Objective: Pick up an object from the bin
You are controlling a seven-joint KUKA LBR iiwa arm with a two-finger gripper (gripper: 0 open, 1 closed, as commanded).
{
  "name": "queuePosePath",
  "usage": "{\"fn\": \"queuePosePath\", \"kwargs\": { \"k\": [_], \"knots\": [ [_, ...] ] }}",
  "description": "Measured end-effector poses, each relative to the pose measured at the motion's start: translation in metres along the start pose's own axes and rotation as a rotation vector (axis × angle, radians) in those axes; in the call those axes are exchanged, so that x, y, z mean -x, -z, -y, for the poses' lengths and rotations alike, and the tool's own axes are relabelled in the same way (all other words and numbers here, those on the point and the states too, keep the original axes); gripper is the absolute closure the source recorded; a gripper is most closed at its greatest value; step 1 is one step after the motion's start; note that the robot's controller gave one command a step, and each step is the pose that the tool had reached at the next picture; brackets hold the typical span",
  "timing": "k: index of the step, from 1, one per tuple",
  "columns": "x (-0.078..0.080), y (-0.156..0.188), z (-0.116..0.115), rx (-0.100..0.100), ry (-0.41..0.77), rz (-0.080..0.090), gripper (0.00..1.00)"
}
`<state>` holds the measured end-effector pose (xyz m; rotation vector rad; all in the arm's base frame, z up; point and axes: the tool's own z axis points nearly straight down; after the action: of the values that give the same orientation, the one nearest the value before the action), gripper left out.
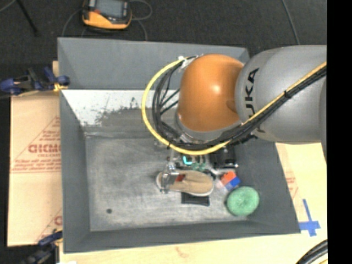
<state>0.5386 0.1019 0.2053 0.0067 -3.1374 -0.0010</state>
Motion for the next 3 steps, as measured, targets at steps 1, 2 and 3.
{"fn": "queuePosePath", "kwargs": {
  "k": [1, 2, 3],
  "knots": [
    [0.002, 0.004, 0.000, 0.001, -0.003, 0.008, 0.00],
    [0.016, -0.058, 0.030, 0.002, -0.070, 0.013, 0.00],
    [0.040, -0.135, 0.073, 0.004, -0.138, 0.009, 0.00]
  ]
}}
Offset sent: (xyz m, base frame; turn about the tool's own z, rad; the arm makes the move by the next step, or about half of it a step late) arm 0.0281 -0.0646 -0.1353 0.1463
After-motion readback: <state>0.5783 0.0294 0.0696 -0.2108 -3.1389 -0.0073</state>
